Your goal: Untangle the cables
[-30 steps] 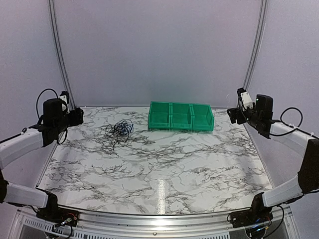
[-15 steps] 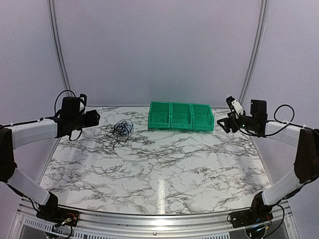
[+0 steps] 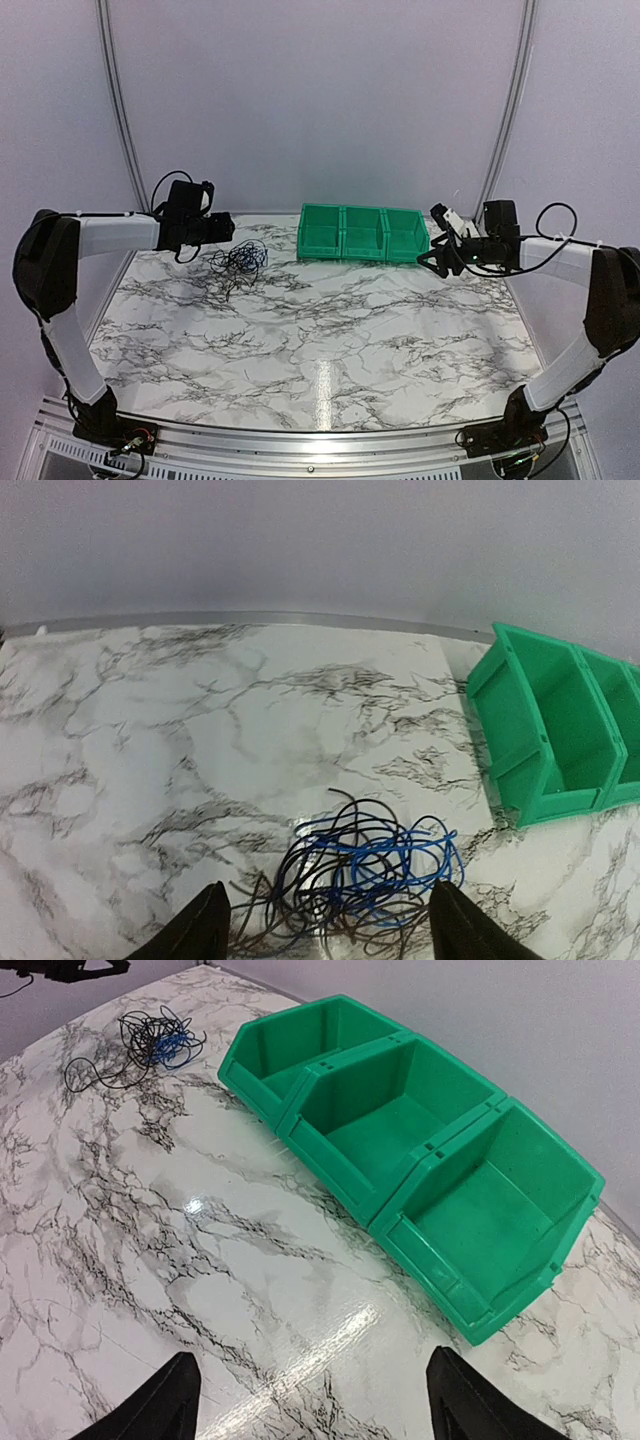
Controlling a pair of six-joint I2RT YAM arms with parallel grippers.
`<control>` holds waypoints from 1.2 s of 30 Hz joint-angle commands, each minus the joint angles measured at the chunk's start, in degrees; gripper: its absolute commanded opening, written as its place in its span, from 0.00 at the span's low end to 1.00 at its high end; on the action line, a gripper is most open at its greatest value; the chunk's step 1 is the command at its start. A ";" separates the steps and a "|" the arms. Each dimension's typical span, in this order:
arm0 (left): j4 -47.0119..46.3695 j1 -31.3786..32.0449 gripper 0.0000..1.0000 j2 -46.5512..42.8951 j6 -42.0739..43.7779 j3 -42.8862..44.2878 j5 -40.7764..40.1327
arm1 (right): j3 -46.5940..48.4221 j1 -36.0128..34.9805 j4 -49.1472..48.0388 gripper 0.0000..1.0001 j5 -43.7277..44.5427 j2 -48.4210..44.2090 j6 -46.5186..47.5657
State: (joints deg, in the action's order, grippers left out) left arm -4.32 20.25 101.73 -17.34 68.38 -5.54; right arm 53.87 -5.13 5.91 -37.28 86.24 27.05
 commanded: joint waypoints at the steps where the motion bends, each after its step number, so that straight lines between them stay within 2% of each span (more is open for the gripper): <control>1: 1.24 1.54 0.68 5.13 8.87 6.56 3.72 | 2.83 -0.83 2.45 0.75 -2.60 0.51 1.82; 4: 2.74 2.01 0.64 7.55 14.68 8.54 3.50 | 3.48 -0.89 3.63 0.73 -3.47 1.09 2.25; 8: 3.90 2.84 0.64 9.51 22.65 9.72 5.11 | 3.66 -1.00 4.19 0.72 -3.59 1.13 2.79; 13: 6.47 2.72 0.73 13.80 21.21 14.08 -0.44 | 3.83 -1.15 4.41 0.71 -3.92 2.01 2.99; 16: 7.45 2.43 0.77 17.67 20.30 17.18 4.35 | 4.19 -1.48 4.85 0.71 -4.11 2.87 2.98; 19: 8.75 2.40 0.77 20.63 19.61 19.40 10.05 | 4.89 -1.80 5.86 0.70 -4.32 3.89 3.20; 24: 9.18 2.34 0.67 20.83 17.97 18.30 15.80 | 5.46 -2.09 6.81 0.70 -4.80 4.62 3.27; 26: 9.71 2.53 0.61 19.46 17.70 16.76 21.76 | 5.54 -2.08 6.98 0.69 -5.06 4.88 3.27; 31: 8.77 4.08 0.48 14.34 13.05 9.16 28.19 | 6.39 -2.43 8.27 0.67 -6.14 6.22 3.44; 36: 5.86 9.94 0.44 8.69 11.91 -0.40 29.19 | 7.49 -3.04 9.92 0.63 -7.26 7.93 4.03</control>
State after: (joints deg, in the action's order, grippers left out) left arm 2.83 25.45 115.70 -3.66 73.54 19.57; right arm 58.74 -7.09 13.52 -42.41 92.92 30.30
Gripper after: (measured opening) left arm 0.447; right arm 0.642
